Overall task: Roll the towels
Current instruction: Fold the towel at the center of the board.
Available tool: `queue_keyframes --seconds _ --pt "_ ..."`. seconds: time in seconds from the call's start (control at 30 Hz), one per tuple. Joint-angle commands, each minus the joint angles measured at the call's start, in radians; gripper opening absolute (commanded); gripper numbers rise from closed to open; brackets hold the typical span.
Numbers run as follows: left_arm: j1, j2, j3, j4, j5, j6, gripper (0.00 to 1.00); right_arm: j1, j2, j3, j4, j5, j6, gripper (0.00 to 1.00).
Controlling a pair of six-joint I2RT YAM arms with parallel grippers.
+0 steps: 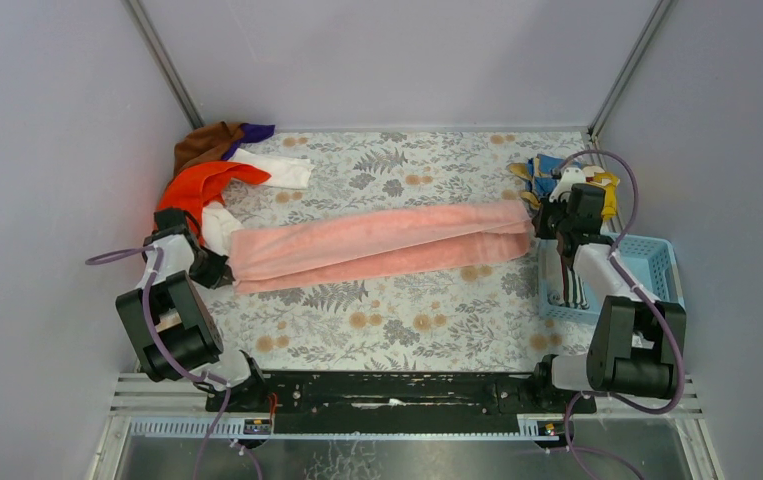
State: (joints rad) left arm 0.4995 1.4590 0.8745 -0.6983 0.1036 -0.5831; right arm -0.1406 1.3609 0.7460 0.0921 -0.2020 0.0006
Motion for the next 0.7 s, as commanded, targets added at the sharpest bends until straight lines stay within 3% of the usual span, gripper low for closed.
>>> queue_keyframes --seconds 0.0,0.33,0.53,0.67 --pt "0.012 -0.023 0.030 -0.006 -0.049 0.014 0.00 -0.008 -0.058 -0.019 0.015 0.074 0.005 0.04" --pt "0.012 0.008 -0.002 0.013 -0.042 0.018 0.00 -0.008 -0.033 -0.075 0.030 0.018 0.058 0.06" --pt "0.013 0.010 -0.008 0.012 -0.029 0.020 0.06 -0.008 -0.038 -0.091 0.038 -0.015 0.077 0.18" --pt "0.013 -0.005 -0.002 0.004 -0.034 0.018 0.09 -0.008 -0.080 -0.075 0.017 -0.008 0.086 0.34"
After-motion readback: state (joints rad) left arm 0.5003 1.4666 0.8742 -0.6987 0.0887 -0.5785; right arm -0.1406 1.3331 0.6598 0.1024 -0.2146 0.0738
